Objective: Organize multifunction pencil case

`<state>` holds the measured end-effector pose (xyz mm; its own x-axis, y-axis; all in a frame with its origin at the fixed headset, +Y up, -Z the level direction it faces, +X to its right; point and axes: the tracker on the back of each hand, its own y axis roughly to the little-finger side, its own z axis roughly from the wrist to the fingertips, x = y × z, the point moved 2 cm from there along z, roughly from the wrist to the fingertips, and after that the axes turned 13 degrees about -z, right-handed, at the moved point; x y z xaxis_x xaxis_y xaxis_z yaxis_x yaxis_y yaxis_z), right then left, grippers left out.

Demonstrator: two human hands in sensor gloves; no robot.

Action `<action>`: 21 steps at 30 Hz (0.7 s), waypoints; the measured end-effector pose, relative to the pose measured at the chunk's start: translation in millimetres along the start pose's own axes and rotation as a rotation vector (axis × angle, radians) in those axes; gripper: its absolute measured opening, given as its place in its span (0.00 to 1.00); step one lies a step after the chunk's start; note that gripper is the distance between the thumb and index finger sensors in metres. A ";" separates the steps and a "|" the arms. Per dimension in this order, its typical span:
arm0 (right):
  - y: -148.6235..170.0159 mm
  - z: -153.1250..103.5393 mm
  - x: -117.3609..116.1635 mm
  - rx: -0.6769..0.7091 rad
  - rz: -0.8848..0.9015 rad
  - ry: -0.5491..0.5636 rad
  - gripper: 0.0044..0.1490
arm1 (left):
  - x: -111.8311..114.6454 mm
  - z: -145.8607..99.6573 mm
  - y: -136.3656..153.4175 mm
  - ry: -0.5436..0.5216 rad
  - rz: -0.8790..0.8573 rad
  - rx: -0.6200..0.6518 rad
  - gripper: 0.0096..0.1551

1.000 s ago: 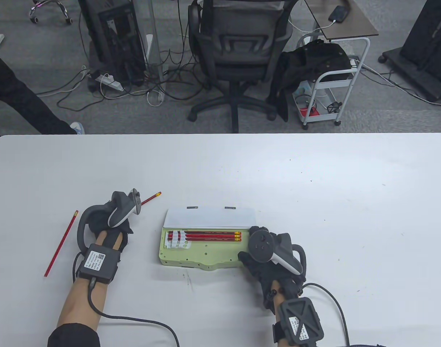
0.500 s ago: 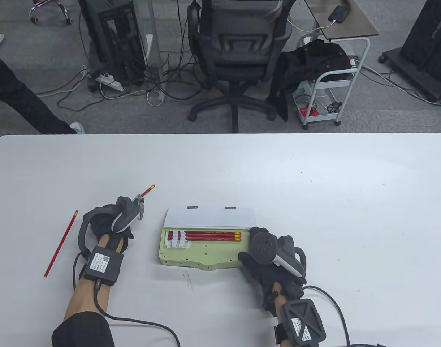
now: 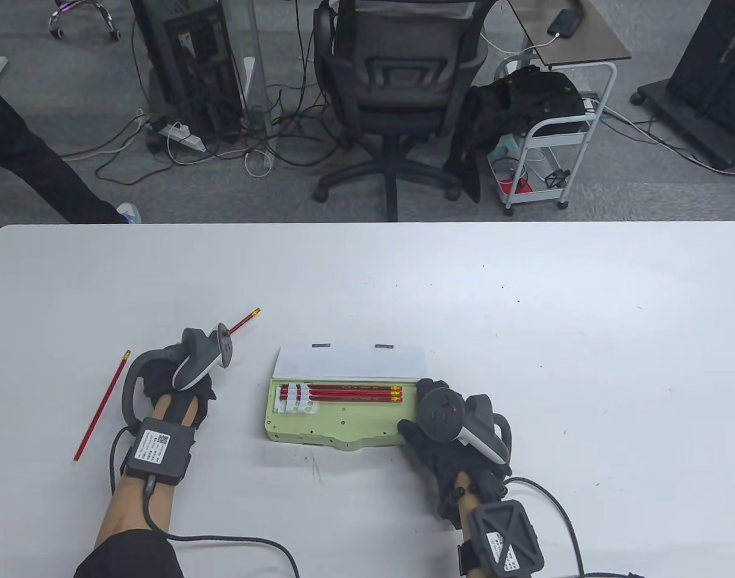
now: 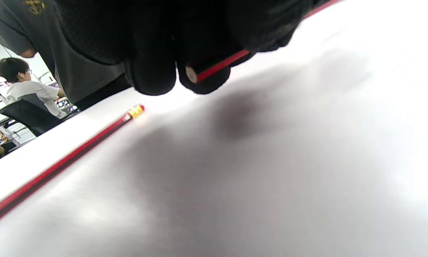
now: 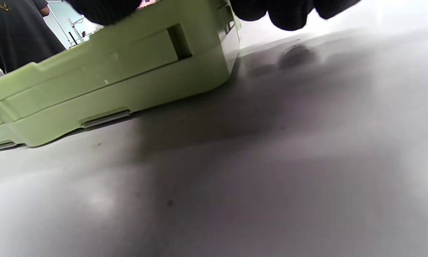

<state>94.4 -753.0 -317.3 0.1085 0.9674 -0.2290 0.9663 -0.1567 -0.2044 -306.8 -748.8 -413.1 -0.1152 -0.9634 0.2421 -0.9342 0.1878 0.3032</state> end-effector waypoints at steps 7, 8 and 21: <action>1.3 -0.5 -1.3 0.015 0.010 0.001 0.55 | -35.4 -67.5 -3.4 -0.137 -0.134 0.153 0.24; 1.2 -0.6 -1.4 0.017 0.011 0.002 0.55 | -34.6 -78.1 -8.4 -0.153 -0.131 0.183 0.24; 2.9 -11.0 10.9 0.042 0.050 0.103 0.56 | -31.6 -149.4 -93.5 -0.363 -0.192 0.512 0.24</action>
<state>101.0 -740.7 -309.9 0.1815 0.9732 -0.1413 0.9487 -0.2112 -0.2355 -165.3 -707.3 -311.3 0.0467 -0.9909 -0.1262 -0.9818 -0.0222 -0.1886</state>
